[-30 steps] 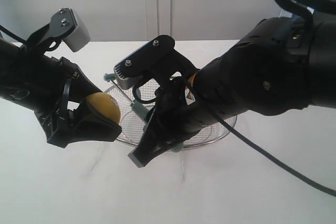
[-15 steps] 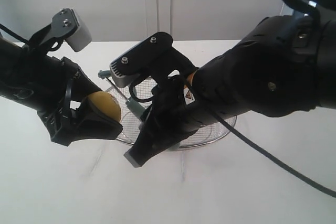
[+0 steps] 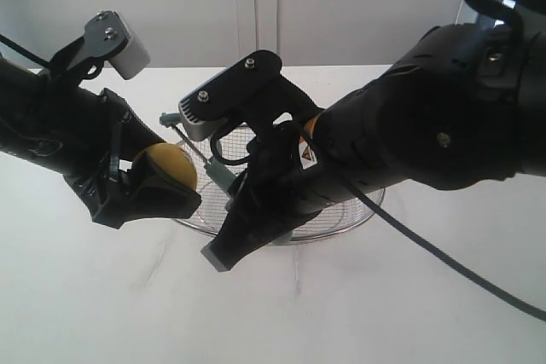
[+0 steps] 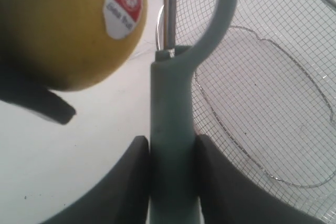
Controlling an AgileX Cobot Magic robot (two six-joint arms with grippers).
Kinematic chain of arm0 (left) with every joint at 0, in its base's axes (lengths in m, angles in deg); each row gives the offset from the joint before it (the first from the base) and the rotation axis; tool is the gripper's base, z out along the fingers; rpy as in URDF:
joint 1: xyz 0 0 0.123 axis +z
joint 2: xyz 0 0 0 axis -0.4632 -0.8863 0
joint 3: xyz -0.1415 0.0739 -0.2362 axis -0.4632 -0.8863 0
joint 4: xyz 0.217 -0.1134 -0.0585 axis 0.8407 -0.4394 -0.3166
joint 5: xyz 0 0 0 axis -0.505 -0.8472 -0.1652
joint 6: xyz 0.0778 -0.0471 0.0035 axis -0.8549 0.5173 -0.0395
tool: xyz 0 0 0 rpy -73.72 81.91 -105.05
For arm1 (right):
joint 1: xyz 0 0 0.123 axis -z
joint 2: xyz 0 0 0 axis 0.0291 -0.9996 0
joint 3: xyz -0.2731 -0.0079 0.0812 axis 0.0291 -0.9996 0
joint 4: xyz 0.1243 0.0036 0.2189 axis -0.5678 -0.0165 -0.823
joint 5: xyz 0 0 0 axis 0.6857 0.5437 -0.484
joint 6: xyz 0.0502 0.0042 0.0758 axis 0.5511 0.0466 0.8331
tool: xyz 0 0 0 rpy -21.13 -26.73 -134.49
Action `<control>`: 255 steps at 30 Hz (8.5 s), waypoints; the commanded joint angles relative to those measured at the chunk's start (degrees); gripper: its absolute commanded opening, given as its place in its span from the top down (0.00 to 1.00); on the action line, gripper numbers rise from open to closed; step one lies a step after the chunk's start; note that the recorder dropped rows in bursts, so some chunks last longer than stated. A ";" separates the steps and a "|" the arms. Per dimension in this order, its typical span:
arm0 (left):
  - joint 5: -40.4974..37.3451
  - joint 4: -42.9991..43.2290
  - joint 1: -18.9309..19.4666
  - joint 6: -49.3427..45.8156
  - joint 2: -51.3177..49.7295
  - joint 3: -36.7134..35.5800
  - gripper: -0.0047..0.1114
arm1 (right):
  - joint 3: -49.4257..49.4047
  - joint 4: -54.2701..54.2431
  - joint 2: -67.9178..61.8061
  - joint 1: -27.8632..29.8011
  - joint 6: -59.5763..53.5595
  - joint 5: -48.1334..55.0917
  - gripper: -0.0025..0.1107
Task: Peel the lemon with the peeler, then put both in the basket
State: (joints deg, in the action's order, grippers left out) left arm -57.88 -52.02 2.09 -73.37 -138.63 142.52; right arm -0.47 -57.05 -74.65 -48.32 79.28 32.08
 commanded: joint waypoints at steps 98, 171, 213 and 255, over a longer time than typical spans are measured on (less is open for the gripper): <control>0.78 1.62 0.15 5.13 0.12 0.06 0.96 | -0.13 17.24 -0.97 -4.85 17.33 0.62 0.98; 1.04 1.62 0.15 5.13 0.12 0.06 0.96 | -9.91 37.55 16.59 -7.53 38.98 4.65 0.98; 1.16 1.62 0.15 5.13 0.12 0.06 0.96 | -9.94 34.25 2.43 -4.29 43.32 -17.72 0.98; 1.06 1.62 0.15 5.13 0.12 0.06 0.96 | -10.13 31.63 9.96 -7.09 42.18 -13.38 0.98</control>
State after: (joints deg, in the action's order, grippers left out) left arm -56.24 -49.04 2.09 -68.52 -138.72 142.52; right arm -10.38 -25.36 -67.07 -55.01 121.77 18.71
